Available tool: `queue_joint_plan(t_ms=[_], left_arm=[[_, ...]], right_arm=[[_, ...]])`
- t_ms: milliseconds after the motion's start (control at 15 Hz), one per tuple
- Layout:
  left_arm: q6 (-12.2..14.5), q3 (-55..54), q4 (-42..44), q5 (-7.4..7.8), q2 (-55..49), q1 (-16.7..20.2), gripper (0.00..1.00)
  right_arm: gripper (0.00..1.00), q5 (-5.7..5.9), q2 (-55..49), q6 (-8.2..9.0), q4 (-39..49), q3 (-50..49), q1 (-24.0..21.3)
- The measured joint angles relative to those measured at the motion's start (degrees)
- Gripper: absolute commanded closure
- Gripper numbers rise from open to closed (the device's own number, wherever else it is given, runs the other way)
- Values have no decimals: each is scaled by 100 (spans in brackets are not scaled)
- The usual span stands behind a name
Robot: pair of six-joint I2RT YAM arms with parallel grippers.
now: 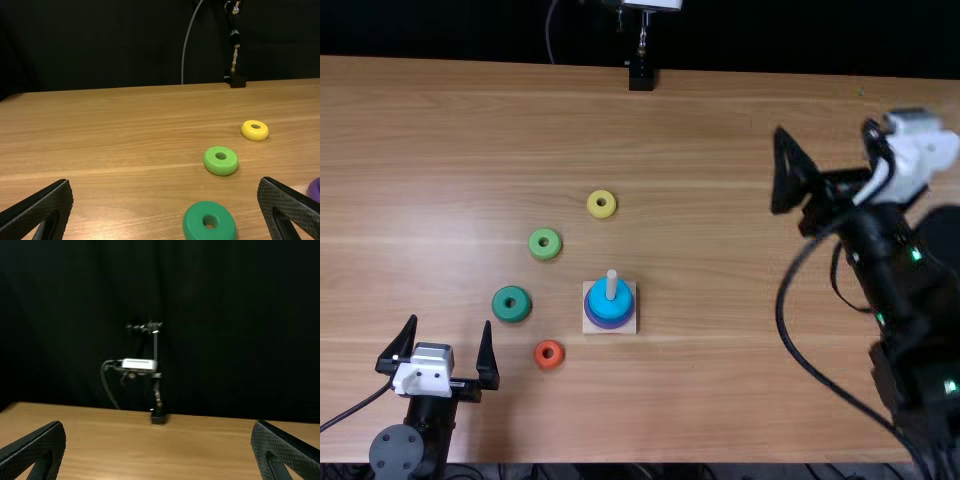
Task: Build the Hanoi tower: stack the rings onto the peg from bottom to top in this color order: purple, dark blue, light blue, dark green, light green, yellow, orange.
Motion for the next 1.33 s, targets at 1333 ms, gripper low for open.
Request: queue_joint_plan(t_ms=[1333], left_arm=[[0,0,-2,2,0,-2,0]], right_arm=[[0,0,-6505,-787,2490,-6629,-817]])
